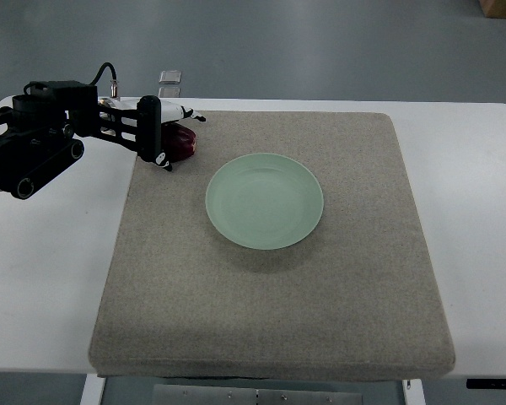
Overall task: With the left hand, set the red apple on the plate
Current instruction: 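Lower the left hand over the red apple and close fingers around it, then lift the apple with the left hand and carry it toward the green plate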
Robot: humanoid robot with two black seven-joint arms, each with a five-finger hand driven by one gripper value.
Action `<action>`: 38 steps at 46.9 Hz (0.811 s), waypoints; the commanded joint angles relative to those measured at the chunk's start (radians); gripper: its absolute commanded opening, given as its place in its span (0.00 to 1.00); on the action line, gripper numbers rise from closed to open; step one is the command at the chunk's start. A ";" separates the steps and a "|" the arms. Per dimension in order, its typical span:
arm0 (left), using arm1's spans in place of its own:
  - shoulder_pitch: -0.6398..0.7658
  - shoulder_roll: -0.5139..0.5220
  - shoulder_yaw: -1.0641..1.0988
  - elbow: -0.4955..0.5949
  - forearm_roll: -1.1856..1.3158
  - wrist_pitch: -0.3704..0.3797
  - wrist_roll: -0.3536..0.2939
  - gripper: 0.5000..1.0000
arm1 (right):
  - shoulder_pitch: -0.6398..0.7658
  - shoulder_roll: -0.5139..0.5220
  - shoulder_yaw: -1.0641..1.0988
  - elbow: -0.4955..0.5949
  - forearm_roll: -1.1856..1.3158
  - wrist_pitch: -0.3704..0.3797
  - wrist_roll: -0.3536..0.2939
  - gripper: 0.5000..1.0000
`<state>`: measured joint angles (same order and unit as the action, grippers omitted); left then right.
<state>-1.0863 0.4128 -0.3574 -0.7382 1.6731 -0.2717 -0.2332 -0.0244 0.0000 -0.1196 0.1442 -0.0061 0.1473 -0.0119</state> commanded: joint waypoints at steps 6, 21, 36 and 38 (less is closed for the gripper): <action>0.000 0.000 0.002 -0.001 0.002 0.002 -0.001 0.81 | 0.000 0.000 0.000 0.000 0.000 0.000 0.000 0.93; 0.000 0.001 0.037 0.005 0.000 0.003 0.000 0.57 | 0.000 0.000 0.000 0.000 0.000 0.000 0.000 0.93; -0.027 0.001 0.035 0.005 -0.001 0.003 0.000 0.25 | 0.000 0.000 0.000 0.000 0.000 0.000 0.000 0.93; -0.035 0.001 0.035 0.005 -0.001 0.003 0.000 0.25 | 0.000 0.000 0.000 0.000 0.000 0.000 0.001 0.93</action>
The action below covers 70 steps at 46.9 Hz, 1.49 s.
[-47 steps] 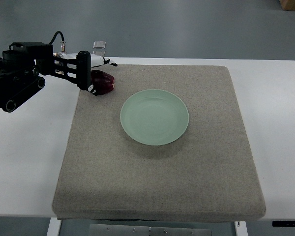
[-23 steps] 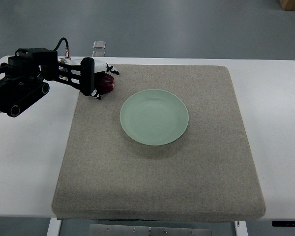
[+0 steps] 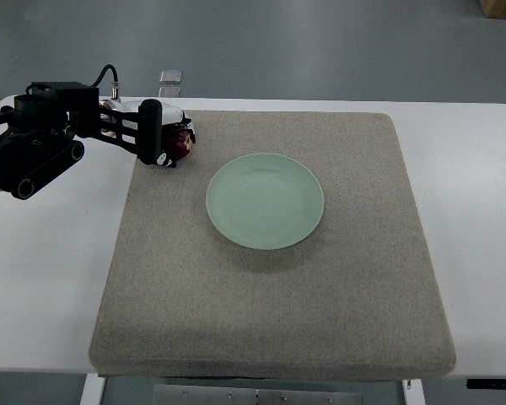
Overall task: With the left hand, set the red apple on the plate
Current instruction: 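Lift the apple with the left hand and carry it toward the green plate, then lower the apple onto the plate and open the left hand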
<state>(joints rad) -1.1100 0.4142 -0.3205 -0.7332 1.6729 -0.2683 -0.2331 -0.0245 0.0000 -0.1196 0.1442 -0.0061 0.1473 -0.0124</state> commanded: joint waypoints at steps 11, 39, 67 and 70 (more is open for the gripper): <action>-0.017 0.000 -0.002 -0.002 0.001 -0.002 0.000 0.20 | 0.000 0.000 0.000 0.000 0.000 0.000 0.002 0.93; -0.068 -0.022 -0.014 -0.288 -0.012 -0.002 -0.002 0.00 | 0.000 0.000 0.000 0.000 0.000 0.000 0.000 0.93; -0.014 -0.140 0.046 -0.315 0.096 -0.003 -0.002 0.05 | 0.000 0.000 0.000 0.000 0.000 0.000 0.000 0.93; -0.013 -0.141 0.046 -0.313 0.096 -0.003 -0.002 0.09 | 0.000 0.000 0.000 0.000 0.000 0.000 0.000 0.93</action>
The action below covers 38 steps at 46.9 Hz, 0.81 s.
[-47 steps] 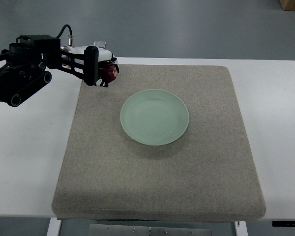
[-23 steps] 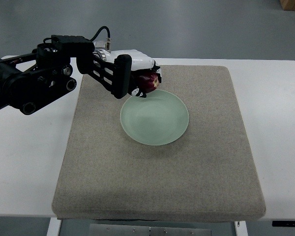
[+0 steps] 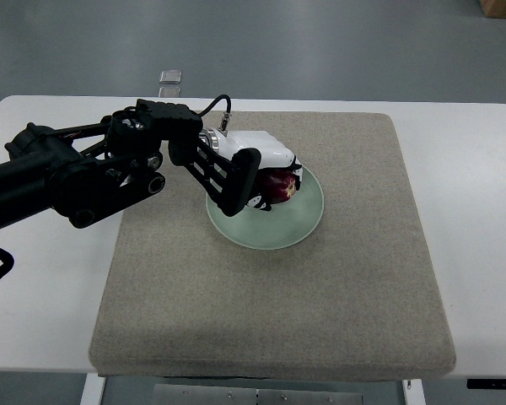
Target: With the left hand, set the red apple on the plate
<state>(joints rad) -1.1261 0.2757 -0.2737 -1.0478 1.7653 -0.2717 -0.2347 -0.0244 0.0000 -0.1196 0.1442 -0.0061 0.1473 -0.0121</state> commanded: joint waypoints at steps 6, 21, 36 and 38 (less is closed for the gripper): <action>0.005 -0.003 0.001 0.000 0.003 0.000 0.000 0.34 | 0.000 0.000 0.000 0.000 0.000 0.000 0.000 0.93; 0.012 0.011 0.011 -0.001 -0.015 -0.003 0.002 1.00 | 0.000 0.000 0.000 0.000 0.000 0.000 0.000 0.93; 0.011 0.013 -0.054 -0.035 -0.184 -0.007 0.003 1.00 | 0.000 0.000 0.000 0.000 0.000 0.000 0.000 0.93; 0.008 0.014 -0.076 -0.035 -0.214 -0.014 0.003 1.00 | 0.000 0.000 0.000 0.000 0.000 0.000 0.000 0.93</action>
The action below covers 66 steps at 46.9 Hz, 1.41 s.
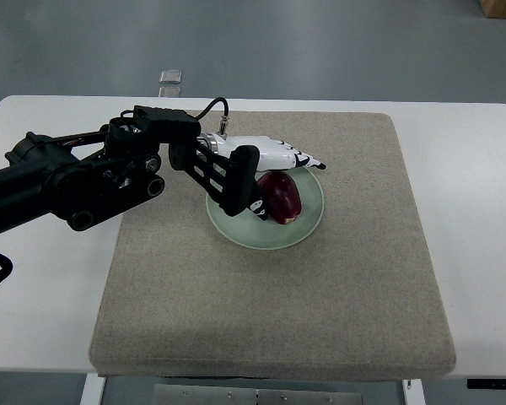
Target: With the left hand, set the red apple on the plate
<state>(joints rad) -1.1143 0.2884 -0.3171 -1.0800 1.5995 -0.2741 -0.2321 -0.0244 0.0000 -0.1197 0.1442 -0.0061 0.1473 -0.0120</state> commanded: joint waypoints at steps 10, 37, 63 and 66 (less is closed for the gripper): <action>-0.001 0.035 -0.180 0.011 -0.383 -0.140 0.011 1.00 | 0.000 0.000 0.000 0.000 0.000 0.000 0.000 0.93; 0.004 0.074 -0.329 0.385 -1.243 -0.209 0.399 1.00 | 0.000 0.000 0.000 0.000 0.000 0.000 0.000 0.93; 0.137 0.173 -0.330 0.466 -1.742 -0.292 0.399 1.00 | 0.000 0.000 0.000 0.000 0.000 0.000 0.000 0.93; 0.149 0.182 -0.332 0.466 -1.745 -0.292 0.399 1.00 | 0.000 0.000 0.000 0.000 0.000 0.000 0.000 0.93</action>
<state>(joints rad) -0.9775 0.4619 -0.6477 -0.6135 -0.1411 -0.5658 0.1672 -0.0246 0.0000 -0.1196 0.1442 -0.0062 0.1473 -0.0123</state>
